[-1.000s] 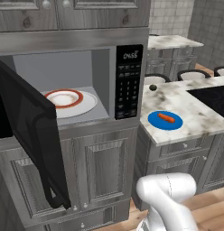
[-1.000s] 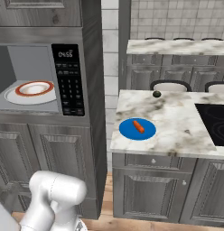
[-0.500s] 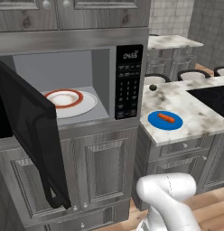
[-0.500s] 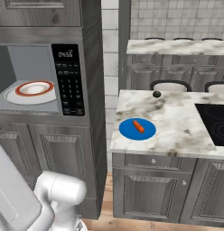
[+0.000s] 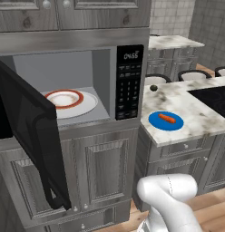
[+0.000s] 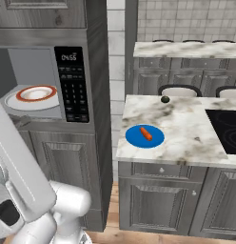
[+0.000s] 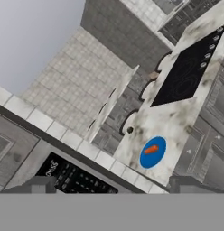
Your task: Pick the carrot from the counter and place it in the microwave. Then turn on the microwave.
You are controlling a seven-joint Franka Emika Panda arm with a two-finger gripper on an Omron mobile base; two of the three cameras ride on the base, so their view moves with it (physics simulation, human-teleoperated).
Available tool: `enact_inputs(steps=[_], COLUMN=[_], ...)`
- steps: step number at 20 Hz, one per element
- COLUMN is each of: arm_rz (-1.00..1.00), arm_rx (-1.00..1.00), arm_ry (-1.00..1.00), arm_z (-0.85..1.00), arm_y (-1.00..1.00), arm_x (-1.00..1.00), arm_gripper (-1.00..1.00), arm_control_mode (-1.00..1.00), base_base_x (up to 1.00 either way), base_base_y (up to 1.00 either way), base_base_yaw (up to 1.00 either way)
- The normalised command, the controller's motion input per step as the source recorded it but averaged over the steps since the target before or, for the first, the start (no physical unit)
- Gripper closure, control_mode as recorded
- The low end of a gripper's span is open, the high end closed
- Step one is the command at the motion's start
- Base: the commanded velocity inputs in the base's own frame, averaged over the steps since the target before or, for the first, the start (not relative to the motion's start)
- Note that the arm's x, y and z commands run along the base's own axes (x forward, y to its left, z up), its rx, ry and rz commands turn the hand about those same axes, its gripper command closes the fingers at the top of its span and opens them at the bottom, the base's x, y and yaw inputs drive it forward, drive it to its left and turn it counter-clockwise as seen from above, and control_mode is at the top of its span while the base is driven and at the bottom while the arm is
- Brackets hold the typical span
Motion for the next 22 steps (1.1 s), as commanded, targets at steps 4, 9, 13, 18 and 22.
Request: enact_inputs(steps=[4,9,13,18,22], arm_rz=[-0.01,-0.01,-0.01,0.00,0.02], arm_rx=[-0.04,-0.06,-0.07,-0.09,-0.11], arm_ry=[0.09,0.09,0.08,0.05,0.04], arm_z=[-0.04,-0.03,-0.03,-0.05,-0.08], arm_y=[-0.01,-0.01,-0.02,-0.05,-0.03], arm_x=[0.29,0.28,0.22,0.19,0.25], arm_gripper=[-1.00,-1.00,-1.00,-1.00,-1.00], arm_control_mode=[-1.00,-1.00,-1.00,-1.00,-1.00], base_base_x=[0.00,0.00,0.00,0.00,0.00], base_base_y=[0.00,0.00,0.00,0.00,0.00], base_base_yaw=[0.00,0.00,0.00,0.00,0.00])
